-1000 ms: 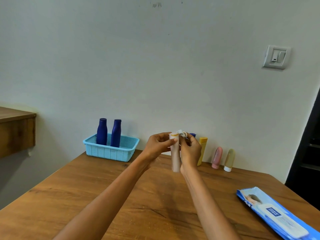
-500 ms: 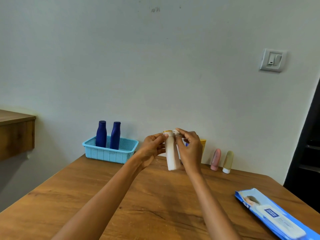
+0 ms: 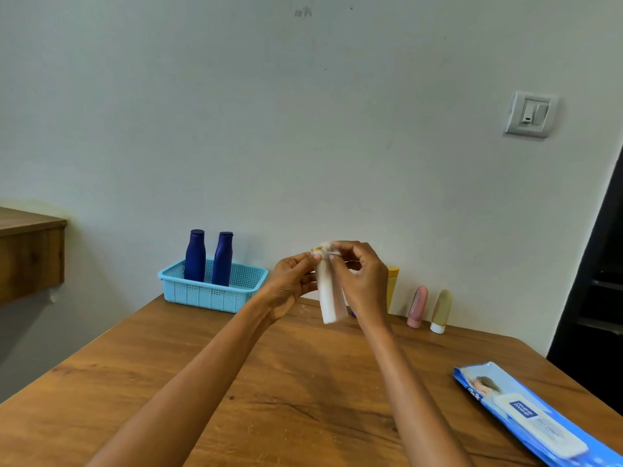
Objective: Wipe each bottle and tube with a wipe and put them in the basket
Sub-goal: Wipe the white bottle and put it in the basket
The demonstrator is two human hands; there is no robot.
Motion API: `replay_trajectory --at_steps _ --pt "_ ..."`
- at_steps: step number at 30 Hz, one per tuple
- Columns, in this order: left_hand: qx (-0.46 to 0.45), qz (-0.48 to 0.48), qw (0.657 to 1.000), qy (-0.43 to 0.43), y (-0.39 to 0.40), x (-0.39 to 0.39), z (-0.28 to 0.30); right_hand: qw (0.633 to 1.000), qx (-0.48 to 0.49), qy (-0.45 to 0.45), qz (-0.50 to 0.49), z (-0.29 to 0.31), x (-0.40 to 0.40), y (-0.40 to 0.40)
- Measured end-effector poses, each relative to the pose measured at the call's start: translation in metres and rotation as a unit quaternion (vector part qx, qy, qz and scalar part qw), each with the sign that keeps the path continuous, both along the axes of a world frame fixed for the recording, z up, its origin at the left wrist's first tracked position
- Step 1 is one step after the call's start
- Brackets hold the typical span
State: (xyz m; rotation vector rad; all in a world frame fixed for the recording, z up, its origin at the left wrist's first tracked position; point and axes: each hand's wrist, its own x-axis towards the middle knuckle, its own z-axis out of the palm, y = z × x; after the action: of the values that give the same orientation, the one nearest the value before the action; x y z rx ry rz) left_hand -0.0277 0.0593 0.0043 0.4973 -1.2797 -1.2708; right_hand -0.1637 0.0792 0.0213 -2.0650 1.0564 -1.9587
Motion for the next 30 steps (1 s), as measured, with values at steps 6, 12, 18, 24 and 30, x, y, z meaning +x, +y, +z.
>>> replay_trajectory --at_steps 6,12,18,24,30 --pt "0.016 0.001 0.998 0.055 -0.002 0.013 -0.002 0.996 0.084 0.033 0.007 -0.004 -0.007 -0.004" --pt "-0.006 -0.021 0.999 0.040 -0.001 0.010 -0.001 1.000 -0.006 0.024 0.006 0.004 0.005 0.002" --pt "-0.005 -0.010 0.999 0.050 -0.004 0.020 -0.003 0.990 0.035 0.126 0.052 0.000 0.004 0.002" --pt "0.009 -0.012 0.999 0.046 -0.004 0.015 -0.008 0.998 0.046 0.048 -0.011 -0.006 -0.002 -0.003" --pt "-0.020 0.003 0.997 0.072 -0.005 0.022 -0.001 0.996 0.035 0.067 0.052 -0.006 0.007 0.002"
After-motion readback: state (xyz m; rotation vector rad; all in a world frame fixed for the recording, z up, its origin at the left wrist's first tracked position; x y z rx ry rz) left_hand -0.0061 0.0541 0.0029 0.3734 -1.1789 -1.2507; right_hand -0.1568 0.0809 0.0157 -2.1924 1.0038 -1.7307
